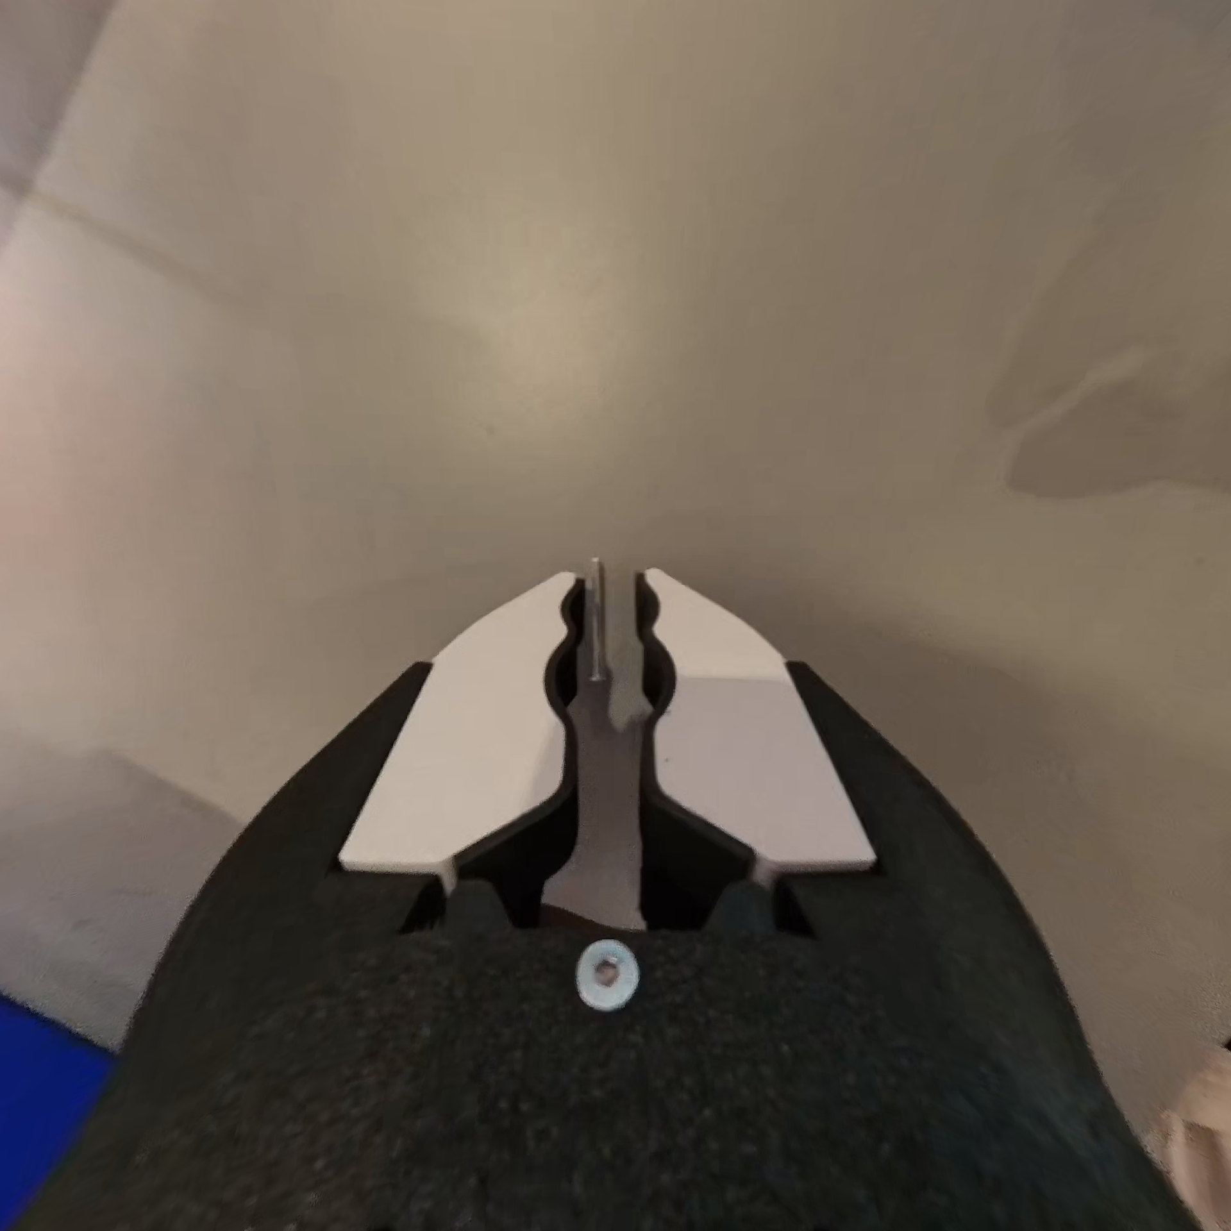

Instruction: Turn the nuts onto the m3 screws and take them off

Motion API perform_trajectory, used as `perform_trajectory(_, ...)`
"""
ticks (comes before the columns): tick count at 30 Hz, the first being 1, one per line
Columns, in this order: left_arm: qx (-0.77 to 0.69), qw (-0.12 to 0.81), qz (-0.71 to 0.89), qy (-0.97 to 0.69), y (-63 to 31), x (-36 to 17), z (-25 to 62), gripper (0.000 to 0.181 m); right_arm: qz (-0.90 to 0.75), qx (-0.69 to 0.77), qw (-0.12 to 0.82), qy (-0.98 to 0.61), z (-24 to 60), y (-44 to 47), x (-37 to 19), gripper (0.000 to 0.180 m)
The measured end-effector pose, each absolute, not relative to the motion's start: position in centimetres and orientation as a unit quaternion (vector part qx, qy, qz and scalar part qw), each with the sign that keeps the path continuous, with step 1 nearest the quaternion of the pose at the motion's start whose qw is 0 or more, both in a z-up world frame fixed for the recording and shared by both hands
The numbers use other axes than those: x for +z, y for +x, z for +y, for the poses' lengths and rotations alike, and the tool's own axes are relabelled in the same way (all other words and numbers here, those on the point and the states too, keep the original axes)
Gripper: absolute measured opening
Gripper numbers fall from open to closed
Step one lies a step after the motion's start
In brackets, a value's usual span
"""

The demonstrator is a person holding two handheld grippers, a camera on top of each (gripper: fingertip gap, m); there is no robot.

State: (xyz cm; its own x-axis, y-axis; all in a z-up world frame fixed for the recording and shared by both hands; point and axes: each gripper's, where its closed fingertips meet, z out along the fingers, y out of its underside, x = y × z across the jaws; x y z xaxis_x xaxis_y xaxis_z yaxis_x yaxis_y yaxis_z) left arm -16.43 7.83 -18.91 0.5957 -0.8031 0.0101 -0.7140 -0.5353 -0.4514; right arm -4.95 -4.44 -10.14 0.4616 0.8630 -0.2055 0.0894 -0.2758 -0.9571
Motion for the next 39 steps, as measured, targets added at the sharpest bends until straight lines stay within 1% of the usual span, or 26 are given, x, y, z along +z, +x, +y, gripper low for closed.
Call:
perform_trajectory(1, -0.116, 0.215, 0.431, -0.869, -16.4, -18.7, 7.8, 0.022, -0.340, 0.391, 0.498, -0.696, -4.4, -4.9, -10.1, 0.015)
perform_trajectory(3, -0.126, 0.246, 0.419, -0.865, -16.6, -17.2, 7.2, 0.040, -0.336, 0.393, 0.502, -0.693, -4.4, -4.9, -10.0, 0.015)
perform_trajectory(5, -0.153, 0.305, 0.402, -0.850, -17.1, -13.1, 5.1, 0.043, -0.332, 0.392, 0.519, -0.683, -4.4, -5.0, -9.7, 0.014)
perform_trajectory(7, -0.164, 0.392, 0.374, -0.825, -19.4, -7.6, 1.3, 0.046, -0.335, 0.387, 0.544, -0.665, -4.6, -5.5, -9.5, 0.014)
perform_trajectory(10, -0.112, 0.539, 0.271, -0.789, -27.0, -0.5, -5.6, 0.046, -0.340, 0.355, 0.575, -0.654, -4.4, -6.6, -9.4, 0.014)
perform_trajectory(12, -0.056, 0.604, 0.161, -0.778, -33.8, 1.3, -10.6, 0.043, -0.334, 0.321, 0.597, -0.655, -3.6, -7.1, -9.0, 0.015)
perform_trajectory(13, -0.037, 0.616, 0.116, -0.778, -36.8, 0.9, -13.2, 0.044, -0.328, 0.307, 0.608, -0.654, -3.2, -7.4, -8.7, 0.015)
perform_trajectory(16, 0.044, 0.607, 0.003, -0.794, -44.9, -3.0, -20.0, 0.052, -0.309, 0.287, 0.627, -0.655, -1.9, -8.3, -8.5, 0.020)
perform_trajectory(20, 0.078, 0.588, -0.095, -0.799, -50.9, -9.1, -25.8, 0.042, -0.289, 0.281, 0.641, -0.653, -1.3, -10.2, -8.6, 0.027)
perform_trajectory(23, 0.083, 0.588, -0.164, -0.788, -53.6, -13.8, -28.8, 0.041, -0.283, 0.287, 0.663, -0.631, -2.2, -11.9, -7.8, 0.027)
perform_trajectory(25, 0.085, 0.589, -0.196, -0.779, -55.1, -16.7, -30.4, 0.036, -0.295, 0.274, 0.677, -0.616, -2.8, -12.6, -7.5, 0.026)
perform_trajectory(27, 0.087, 0.579, -0.220, -0.780, -56.7, -19.5, -31.6, 0.036, -0.294, 0.261, 0.690, -0.608, -3.0, -12.6, -7.4, 0.023)
perform_trajectory(34, 0.110, 0.559, -0.279, -0.773, -61.9, -26.9, -37.0, 0.034, -0.236, 0.277, 0.672, -0.644, -1.2, -11.4, -7.8, 0.023)
perform_trajectory(39, 0.107, 0.544, -0.334, -0.762, -64.4, -31.6, -40.4, 0.033, -0.247, 0.247, 0.673, -0.652, -1.0, -11.8, -8.2, 0.026)
